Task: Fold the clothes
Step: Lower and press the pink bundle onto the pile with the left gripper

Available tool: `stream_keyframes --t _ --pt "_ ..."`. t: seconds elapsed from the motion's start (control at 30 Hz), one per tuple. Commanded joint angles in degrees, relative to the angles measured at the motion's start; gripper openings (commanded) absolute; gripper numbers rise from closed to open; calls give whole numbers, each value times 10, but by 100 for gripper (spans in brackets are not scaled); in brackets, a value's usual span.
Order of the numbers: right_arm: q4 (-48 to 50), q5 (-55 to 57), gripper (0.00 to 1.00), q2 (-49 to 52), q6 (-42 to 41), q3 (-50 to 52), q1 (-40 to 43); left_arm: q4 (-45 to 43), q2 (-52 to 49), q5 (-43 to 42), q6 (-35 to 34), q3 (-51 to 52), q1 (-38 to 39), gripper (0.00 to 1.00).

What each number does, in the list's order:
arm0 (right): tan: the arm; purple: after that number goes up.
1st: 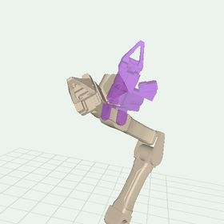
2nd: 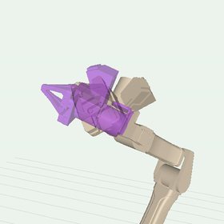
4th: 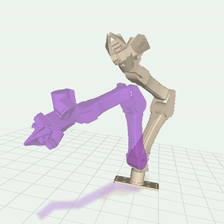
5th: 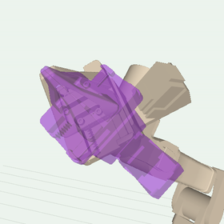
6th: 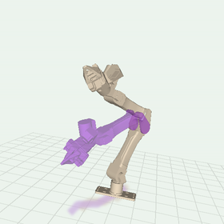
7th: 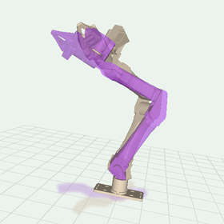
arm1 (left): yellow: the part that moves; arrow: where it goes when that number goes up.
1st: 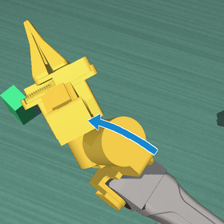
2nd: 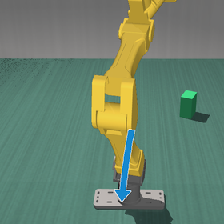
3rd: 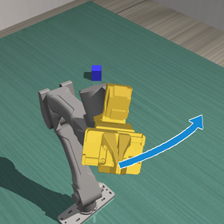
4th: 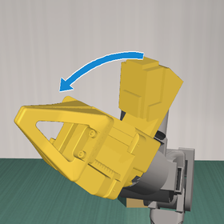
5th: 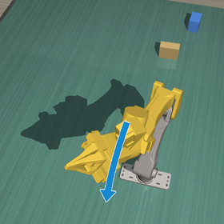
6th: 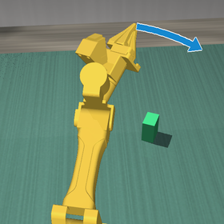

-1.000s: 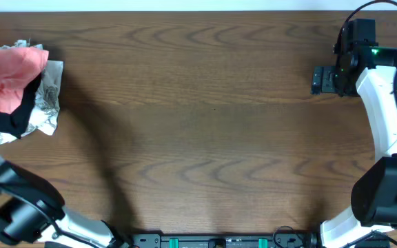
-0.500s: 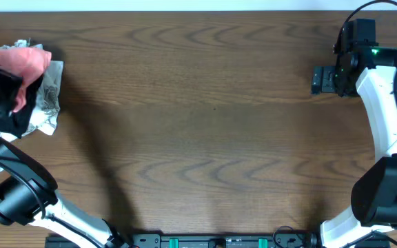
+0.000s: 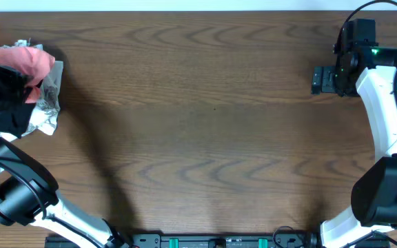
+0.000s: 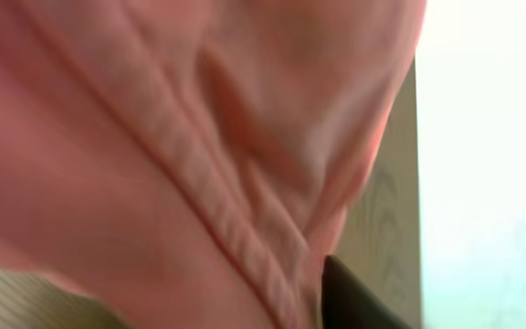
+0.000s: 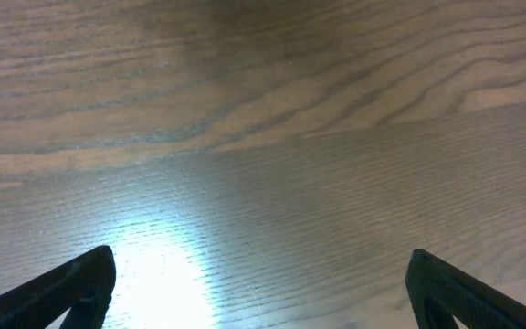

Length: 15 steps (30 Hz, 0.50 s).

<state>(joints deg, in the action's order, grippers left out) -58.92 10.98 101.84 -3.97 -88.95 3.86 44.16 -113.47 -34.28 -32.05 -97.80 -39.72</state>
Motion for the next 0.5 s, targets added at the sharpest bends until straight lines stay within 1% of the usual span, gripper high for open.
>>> stream_keyframes --t 0.0,0.07,0.1,0.27,0.4,0.47 --pt "0 6 99 2 -9 2 2 3 24 -13 -7 2 2 56" --pt "0 6 99 2 -9 2 2 3 38 -13 -6 1 2 64" --pt "0 6 99 2 -9 2 2 1 47 -13 -6 -1 2 66" --pt "0 6 99 2 -9 2 2 -23 113 -6 31 -6 2 70" --pt "0 6 99 2 -9 2 2 -49 159 51 75 -6 2 71" --pt "0 6 99 2 -9 2 2 -60 164 96 92 -6 2 71"
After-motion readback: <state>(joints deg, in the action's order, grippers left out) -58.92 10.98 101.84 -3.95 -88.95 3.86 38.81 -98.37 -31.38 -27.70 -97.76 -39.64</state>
